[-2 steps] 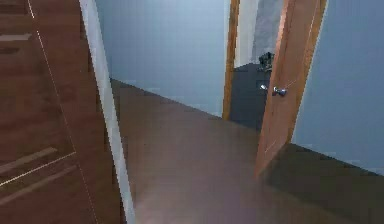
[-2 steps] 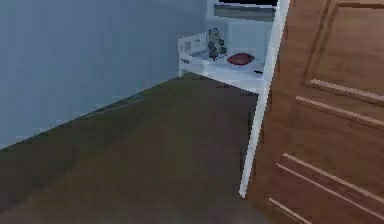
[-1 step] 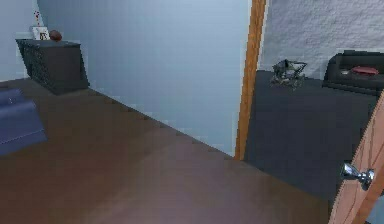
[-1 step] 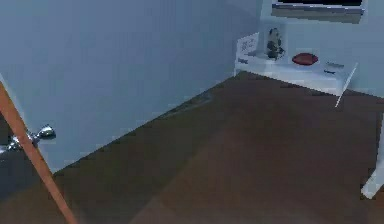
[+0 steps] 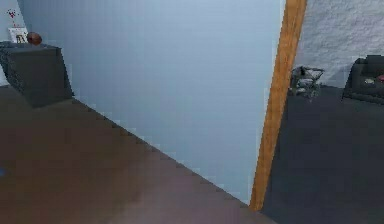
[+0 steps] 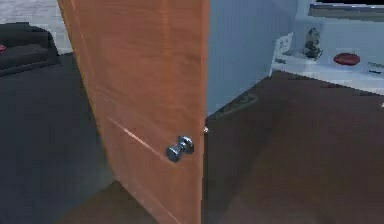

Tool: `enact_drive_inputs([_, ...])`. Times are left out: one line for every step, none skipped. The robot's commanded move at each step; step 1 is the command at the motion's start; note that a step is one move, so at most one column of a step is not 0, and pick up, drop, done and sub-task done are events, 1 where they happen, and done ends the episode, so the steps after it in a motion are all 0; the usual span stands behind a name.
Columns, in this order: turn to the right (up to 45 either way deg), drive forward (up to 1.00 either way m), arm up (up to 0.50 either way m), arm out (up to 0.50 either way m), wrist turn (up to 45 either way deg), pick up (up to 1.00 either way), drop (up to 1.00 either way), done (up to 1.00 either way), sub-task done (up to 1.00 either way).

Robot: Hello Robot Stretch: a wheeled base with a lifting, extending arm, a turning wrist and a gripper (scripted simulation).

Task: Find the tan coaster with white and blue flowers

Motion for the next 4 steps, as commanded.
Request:
enact_drive_inputs([42.0, 0.0, 0.0, 0.0, 0.0, 0.0, 0.0, 0.0, 0.0])
enact_drive_inputs([0.0, 1.0, 0.0, 0.0, 0.0, 0.0, 0.0, 0.0, 0.0])
enact_drive_inputs([3.0, 0.0, 0.0, 0.0, 0.0, 0.0, 0.0, 0.0, 0.0])
enact_drive_inputs([21.0, 0.0, 0.0, 0.0, 0.0, 0.0, 0.0, 0.0, 0.0])
